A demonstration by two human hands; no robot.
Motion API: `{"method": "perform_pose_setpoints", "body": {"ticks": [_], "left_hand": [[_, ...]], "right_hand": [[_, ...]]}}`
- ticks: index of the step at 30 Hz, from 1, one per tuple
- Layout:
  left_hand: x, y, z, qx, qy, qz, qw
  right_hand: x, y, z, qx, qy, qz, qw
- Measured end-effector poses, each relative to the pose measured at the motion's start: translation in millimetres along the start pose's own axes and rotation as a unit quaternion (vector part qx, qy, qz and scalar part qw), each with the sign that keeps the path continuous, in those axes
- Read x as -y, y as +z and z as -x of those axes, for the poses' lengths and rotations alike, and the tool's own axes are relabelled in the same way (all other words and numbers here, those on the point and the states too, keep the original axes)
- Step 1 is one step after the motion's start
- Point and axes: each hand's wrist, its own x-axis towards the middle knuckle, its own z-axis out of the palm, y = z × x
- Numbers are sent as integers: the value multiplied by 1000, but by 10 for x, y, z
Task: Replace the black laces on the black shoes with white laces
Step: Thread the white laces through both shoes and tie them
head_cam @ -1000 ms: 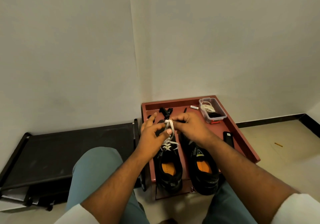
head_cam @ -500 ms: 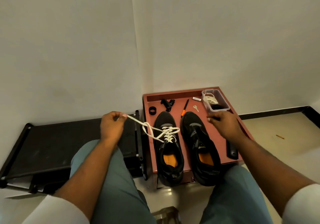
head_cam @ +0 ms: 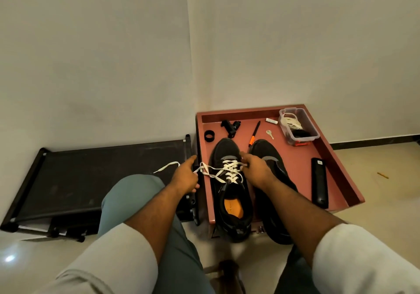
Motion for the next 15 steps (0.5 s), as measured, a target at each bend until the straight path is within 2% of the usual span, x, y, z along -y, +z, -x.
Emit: {"method": "perform_pose_setpoints", "body": {"ticks": [4, 8, 12, 15], "left_hand": [[63, 152, -156, 11, -16, 62, 998], [136, 217, -261, -29, 9, 17, 999], [170, 195, -307, -38, 13, -38, 998], [95, 169, -260, -56, 29, -82, 995]], "right_hand": [[-7, 21, -46, -49, 0, -7, 999], [-90, -369, -22, -119, -31, 22, 992], [-484, -986, -11, -220, 47, 64, 972], [-675, -1124, 12, -173, 83, 145, 971]]}}
